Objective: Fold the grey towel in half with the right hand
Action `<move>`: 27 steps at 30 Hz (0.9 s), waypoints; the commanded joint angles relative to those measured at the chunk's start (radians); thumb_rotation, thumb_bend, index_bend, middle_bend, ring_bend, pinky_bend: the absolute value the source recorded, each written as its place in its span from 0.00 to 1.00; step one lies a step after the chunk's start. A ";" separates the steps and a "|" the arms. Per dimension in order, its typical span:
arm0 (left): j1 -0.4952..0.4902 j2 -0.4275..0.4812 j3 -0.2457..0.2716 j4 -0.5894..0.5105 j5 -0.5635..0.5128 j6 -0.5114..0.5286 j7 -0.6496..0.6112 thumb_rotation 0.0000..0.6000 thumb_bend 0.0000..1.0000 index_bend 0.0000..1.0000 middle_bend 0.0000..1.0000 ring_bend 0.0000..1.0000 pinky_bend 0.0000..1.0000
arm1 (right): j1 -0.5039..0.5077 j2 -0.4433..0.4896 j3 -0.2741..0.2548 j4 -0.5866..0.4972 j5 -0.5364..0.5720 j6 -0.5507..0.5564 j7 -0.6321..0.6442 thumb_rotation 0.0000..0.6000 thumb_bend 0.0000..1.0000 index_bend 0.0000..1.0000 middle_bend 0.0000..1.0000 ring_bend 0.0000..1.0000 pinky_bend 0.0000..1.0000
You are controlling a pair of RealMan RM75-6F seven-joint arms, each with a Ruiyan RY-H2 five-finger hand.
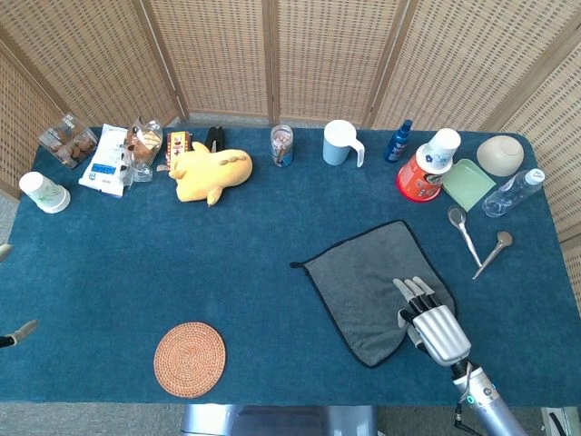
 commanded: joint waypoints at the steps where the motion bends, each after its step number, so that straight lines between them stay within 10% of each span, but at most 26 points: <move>1: 0.000 0.001 0.000 0.000 0.000 0.001 -0.003 1.00 0.13 0.00 0.00 0.00 0.00 | 0.002 -0.002 0.002 -0.002 0.002 -0.003 -0.002 1.00 0.48 0.60 0.00 0.00 0.14; 27: -0.009 0.001 0.002 0.004 -0.007 -0.023 -0.001 1.00 0.13 0.00 0.00 0.00 0.00 | 0.192 0.022 0.220 -0.275 0.258 -0.284 -0.166 1.00 0.49 0.63 0.00 0.00 0.15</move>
